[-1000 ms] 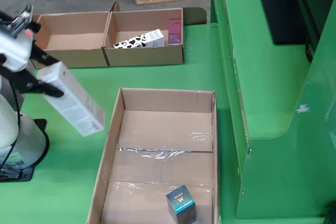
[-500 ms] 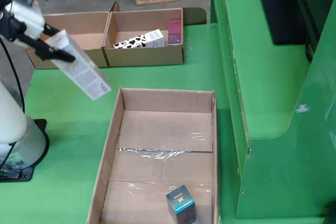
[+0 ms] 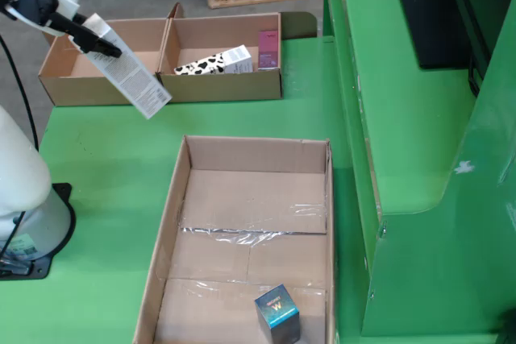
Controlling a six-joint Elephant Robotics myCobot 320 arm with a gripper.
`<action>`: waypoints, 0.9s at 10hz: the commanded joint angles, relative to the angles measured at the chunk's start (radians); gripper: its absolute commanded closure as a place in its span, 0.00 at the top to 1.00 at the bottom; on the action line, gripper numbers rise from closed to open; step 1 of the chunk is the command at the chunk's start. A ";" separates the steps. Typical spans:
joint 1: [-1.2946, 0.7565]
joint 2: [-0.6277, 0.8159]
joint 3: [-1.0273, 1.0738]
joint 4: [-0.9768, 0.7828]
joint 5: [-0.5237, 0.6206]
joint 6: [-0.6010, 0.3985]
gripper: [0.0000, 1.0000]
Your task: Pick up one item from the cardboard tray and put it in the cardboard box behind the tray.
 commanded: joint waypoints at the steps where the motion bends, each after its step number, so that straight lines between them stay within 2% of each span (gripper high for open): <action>1: 0.810 0.015 -0.139 0.032 -0.037 0.035 0.00; 9: 1.084 -0.009 -0.139 0.024 -0.083 0.130 0.00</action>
